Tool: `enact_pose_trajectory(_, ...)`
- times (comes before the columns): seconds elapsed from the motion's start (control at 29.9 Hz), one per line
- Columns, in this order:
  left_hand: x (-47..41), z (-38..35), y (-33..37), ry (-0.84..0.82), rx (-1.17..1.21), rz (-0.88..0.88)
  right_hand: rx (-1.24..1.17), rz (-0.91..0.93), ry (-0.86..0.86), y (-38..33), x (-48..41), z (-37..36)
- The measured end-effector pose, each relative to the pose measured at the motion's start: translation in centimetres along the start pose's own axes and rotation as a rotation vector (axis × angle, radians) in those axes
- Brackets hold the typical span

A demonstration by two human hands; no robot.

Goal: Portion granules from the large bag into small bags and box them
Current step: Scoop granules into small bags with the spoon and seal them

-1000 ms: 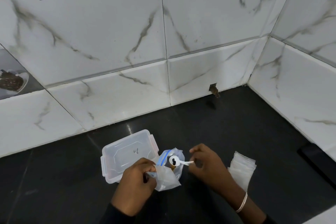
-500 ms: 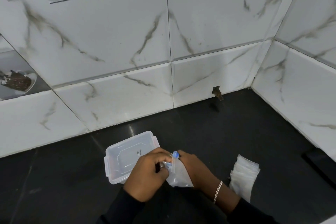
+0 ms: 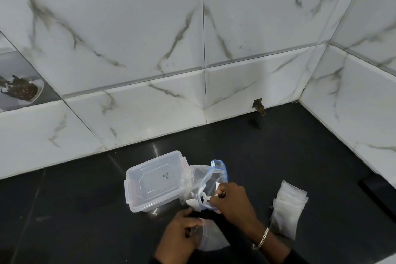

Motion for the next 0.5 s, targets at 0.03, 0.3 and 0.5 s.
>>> enact_pose_trajectory(0.03, -0.1, -0.2, 0.8, 0.046, -0.007, -0.036, -0.006, 0.004, -0.01, -0.1, 0.3, -0.3)
enact_pose_trajectory(0.3, -0.8, -1.1, 4.3, 0.166, -0.125, -0.167, -0.097, -0.149, -0.045, 0.9, 1.3, -0.5)
enact_pose_trajectory(0.5, -0.2, -1.2, 6.4, 0.12, -0.152, -0.254, -0.558, -0.439, -0.088, 1.4, 2.5, 0.2)
Point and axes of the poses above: each hand's wrist, its own x-axis away from the middle knuckle, its own z-axis out of the back of the hand, y = z × x, the point moved 8 cm from there along -x, towards the middle knuckle, and after that the axes turned 9 degrees about z, right-handed, at the moved point
